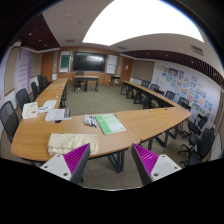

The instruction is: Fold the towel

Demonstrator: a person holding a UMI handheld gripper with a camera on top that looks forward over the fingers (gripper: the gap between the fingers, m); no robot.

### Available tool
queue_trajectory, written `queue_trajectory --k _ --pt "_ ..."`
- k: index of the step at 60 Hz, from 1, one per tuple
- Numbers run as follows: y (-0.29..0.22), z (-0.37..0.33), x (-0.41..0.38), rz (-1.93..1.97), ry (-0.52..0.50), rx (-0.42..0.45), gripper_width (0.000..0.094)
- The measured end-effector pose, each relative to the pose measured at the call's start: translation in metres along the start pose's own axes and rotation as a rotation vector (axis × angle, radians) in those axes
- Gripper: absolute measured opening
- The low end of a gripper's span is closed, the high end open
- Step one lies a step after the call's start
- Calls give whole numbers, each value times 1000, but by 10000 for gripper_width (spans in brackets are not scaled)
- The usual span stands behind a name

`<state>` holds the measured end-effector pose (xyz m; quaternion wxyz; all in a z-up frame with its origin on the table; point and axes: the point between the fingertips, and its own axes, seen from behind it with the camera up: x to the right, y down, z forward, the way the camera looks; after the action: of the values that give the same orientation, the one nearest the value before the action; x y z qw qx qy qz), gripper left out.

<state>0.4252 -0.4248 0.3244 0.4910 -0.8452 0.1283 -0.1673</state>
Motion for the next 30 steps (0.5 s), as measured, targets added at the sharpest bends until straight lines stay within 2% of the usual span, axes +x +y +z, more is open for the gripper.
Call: queue_trajectory --k 9,16,23,30 --pt "30 5 -1 -22 -10 -43 852" --pt "77 32 15 -30 -29 -101 852" --pt "130 34 -15 -48 -62 -178 853" --pt "168 40 -87 -64 -170 -235 854"
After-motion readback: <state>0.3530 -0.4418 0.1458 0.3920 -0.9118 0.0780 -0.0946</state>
